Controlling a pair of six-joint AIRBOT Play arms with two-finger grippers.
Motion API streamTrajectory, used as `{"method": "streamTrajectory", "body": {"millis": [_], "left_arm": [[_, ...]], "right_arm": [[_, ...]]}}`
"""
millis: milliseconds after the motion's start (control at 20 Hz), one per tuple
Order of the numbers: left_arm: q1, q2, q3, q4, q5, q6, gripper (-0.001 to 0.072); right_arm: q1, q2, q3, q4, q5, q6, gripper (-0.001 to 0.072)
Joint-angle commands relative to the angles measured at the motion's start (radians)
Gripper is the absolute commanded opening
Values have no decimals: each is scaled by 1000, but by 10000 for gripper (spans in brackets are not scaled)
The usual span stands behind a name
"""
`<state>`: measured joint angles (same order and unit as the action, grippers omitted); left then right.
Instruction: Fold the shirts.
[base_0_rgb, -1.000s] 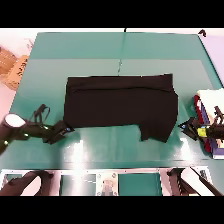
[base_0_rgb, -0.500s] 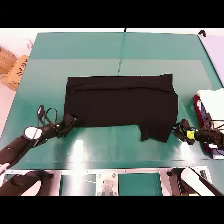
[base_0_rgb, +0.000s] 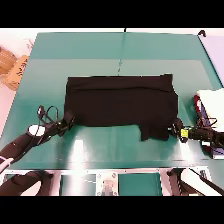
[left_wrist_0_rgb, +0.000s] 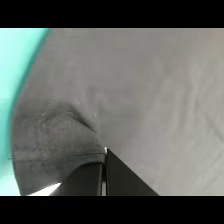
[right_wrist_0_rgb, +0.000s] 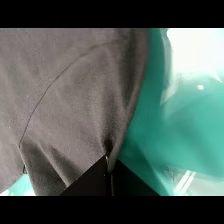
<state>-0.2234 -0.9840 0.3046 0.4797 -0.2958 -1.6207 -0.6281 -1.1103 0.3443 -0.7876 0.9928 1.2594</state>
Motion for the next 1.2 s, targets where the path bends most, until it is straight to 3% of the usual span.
{"method": "streamTrajectory", "body": {"millis": [0,150,400,600,750,900,1150], "left_arm": [[-1,-3,67,61,-99,69,22],[-1,-3,157,236,-245,37,21],[-1,-3,367,764,-626,-176,21],[-1,-3,456,1004,-887,-184,21],[-1,-3,459,1140,-994,-177,21],[-1,-3,489,1201,-990,-177,21],[-1,-55,560,1110,-742,-124,21]], "right_arm": [[3,-1,35,11,80,-10,17],[2,23,98,-37,144,41,17],[2,115,166,-219,218,171,16],[2,180,176,-293,286,232,16],[2,226,187,-344,337,261,16],[4,253,263,-313,359,277,16],[109,204,384,-134,220,254,16]]}}
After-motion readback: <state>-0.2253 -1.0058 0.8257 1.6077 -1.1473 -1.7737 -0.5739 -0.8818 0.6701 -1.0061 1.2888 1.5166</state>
